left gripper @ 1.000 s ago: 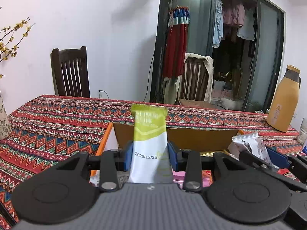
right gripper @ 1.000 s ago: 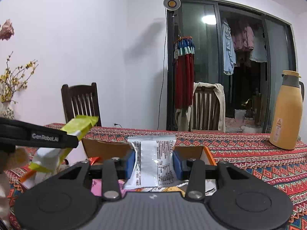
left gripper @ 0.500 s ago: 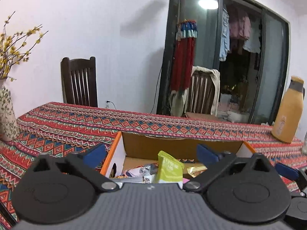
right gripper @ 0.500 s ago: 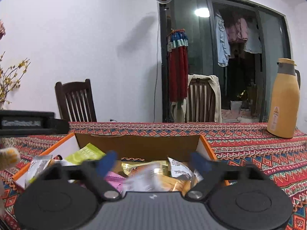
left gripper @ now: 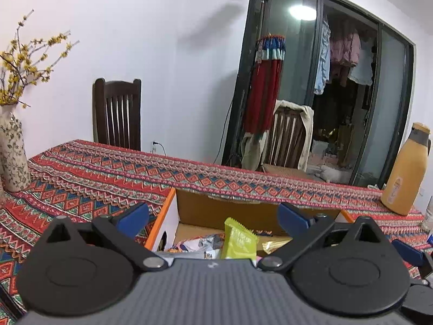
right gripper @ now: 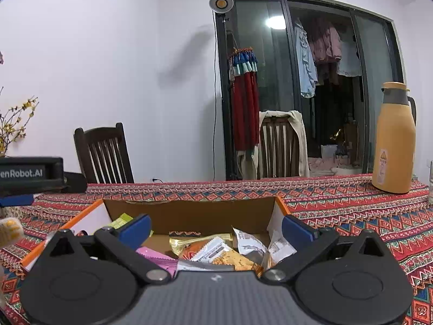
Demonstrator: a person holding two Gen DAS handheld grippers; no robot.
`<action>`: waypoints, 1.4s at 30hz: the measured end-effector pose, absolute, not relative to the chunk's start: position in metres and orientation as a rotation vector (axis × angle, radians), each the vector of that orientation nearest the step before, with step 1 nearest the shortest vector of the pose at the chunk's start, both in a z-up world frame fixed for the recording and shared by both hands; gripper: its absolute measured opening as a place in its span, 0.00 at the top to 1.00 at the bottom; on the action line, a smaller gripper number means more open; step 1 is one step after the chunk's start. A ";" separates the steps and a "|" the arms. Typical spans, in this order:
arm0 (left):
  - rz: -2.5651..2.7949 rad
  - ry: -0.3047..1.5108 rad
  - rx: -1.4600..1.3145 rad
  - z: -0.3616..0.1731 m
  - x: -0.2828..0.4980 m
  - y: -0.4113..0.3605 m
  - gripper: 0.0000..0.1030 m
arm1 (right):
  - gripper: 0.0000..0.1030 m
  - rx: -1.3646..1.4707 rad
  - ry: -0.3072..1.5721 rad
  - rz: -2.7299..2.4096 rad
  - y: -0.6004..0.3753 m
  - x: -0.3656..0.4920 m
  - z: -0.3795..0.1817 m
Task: Organize snacks
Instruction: 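Open both tools to drop the bar and packet into the box, then move both open tools back to the remaining white packets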
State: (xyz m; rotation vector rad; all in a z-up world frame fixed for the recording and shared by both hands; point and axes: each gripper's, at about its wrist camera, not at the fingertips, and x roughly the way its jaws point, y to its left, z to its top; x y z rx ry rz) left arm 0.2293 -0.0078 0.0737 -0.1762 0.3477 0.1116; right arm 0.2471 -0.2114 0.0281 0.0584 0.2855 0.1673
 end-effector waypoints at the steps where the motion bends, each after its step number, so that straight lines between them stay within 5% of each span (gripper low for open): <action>1: 0.111 0.343 -0.181 0.077 0.226 -0.007 0.00 | 0.00 0.060 0.279 0.167 -0.212 0.246 0.030; 19: 0.072 0.408 -0.173 0.073 0.150 0.028 0.00 | 0.00 0.016 0.218 0.163 -0.213 0.168 0.059; 42: 0.052 0.566 -0.193 -0.001 0.150 0.045 0.00 | 0.00 0.035 0.590 0.075 -0.236 0.155 -0.017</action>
